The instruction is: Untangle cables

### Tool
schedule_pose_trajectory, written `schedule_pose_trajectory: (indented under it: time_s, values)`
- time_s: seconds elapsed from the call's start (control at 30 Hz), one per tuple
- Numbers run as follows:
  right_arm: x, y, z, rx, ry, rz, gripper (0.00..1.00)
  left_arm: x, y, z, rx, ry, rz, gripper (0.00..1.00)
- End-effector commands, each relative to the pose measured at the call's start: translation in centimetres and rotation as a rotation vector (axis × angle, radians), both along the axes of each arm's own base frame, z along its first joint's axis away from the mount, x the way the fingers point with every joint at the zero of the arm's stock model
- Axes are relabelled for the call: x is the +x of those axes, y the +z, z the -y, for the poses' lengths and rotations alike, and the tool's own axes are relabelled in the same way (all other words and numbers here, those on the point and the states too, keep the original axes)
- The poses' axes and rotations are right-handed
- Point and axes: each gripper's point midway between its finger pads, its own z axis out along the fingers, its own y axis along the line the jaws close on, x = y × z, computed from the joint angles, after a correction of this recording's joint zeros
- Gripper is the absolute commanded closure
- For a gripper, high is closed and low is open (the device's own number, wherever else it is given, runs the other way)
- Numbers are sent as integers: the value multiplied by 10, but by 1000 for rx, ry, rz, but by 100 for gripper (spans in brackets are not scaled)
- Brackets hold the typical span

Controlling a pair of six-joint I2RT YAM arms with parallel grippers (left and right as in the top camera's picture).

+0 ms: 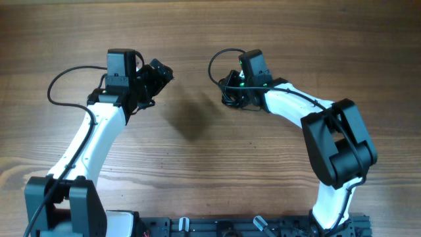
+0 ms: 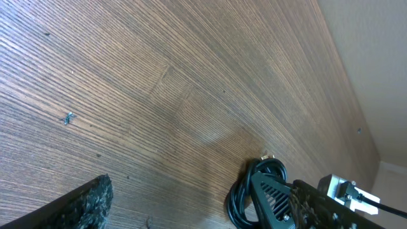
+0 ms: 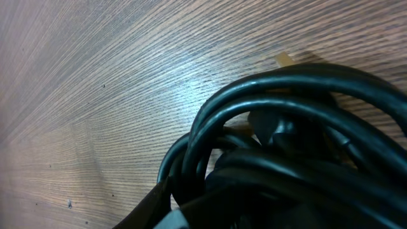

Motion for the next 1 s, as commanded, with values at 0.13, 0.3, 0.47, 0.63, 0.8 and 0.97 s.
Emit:
schedule_pose_trajectory:
  time_s: [0.13,0.3,0.47,0.63,0.8,0.97]
  values:
    - [-31,-45,-13,-40,41,-114,71,-1,-1,-4,4,18,-11,10]
    - [-33,-45,-16,-42,44,-114,72,-1,-1,-4,4,18,-11,9]
    - [-34,-45,-18,-48,45,-111,72,-1,-1,-4,4,17,-11,10]
    - [-32,-46,-18,-68,37,-97,75,-2,-1,-2,4,13,-11,10]
    - [-33,-48,-18,-115,25,-75,75,-2,-1,0,4,9,-11,9]
    - [-39,-63,-23,-150,25,-85,75,-2,-1,-1,4,9,-11,9]
